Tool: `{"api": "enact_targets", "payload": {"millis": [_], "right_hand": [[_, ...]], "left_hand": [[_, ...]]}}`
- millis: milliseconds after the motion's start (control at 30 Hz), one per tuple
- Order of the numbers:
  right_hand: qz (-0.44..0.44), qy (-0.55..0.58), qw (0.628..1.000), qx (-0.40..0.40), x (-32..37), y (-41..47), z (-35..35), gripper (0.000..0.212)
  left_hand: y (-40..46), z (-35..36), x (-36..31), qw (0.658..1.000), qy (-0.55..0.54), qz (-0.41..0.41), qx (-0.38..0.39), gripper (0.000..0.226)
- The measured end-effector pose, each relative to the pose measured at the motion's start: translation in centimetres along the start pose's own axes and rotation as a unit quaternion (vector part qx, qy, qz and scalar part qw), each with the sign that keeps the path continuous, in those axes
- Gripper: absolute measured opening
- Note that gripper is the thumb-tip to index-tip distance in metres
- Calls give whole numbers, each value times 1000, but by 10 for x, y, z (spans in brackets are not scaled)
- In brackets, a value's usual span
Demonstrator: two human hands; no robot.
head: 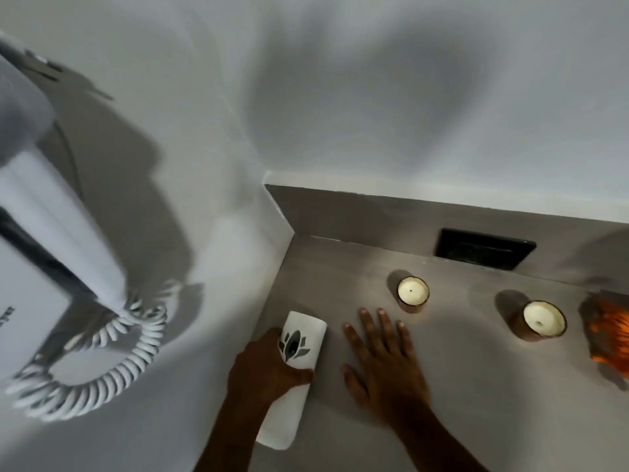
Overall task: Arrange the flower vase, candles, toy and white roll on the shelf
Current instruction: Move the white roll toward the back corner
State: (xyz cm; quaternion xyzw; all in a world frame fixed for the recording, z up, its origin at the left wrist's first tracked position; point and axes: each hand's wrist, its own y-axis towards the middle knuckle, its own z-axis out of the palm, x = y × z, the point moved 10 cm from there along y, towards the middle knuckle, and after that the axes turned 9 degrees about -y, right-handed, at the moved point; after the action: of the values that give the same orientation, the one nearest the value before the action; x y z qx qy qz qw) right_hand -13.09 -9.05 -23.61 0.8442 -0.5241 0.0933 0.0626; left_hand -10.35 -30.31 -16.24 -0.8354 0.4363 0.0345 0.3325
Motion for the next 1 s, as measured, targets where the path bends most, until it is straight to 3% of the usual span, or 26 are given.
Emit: {"api": "enact_targets", "payload": {"millis": [100,233,333,433,767,1000], "right_hand": [[0,0,1000,9,0,1,1,78],[-3,-6,1000,19,1,1,1,78],[-2,-7,1000,26,0,1,1,79],[-6,-15,999,28,1,2,-1,78],[-2,-19,1000,13,3,3,-8,78],[0,-9,1000,13,6,2,-9,76]], "left_hand": [[6,-7,-6,999,-29,3,-25,81],[10,-35,-24,972,-176,52,-146,75],[12,-51,-41,899,-353,90,-242,71],[20,-56,-59,815,-480,98,-309,83],[57,-56,-89,715,-562,143,-391,83],[72,-49,-82,705,-560,157,-406,93]]}}
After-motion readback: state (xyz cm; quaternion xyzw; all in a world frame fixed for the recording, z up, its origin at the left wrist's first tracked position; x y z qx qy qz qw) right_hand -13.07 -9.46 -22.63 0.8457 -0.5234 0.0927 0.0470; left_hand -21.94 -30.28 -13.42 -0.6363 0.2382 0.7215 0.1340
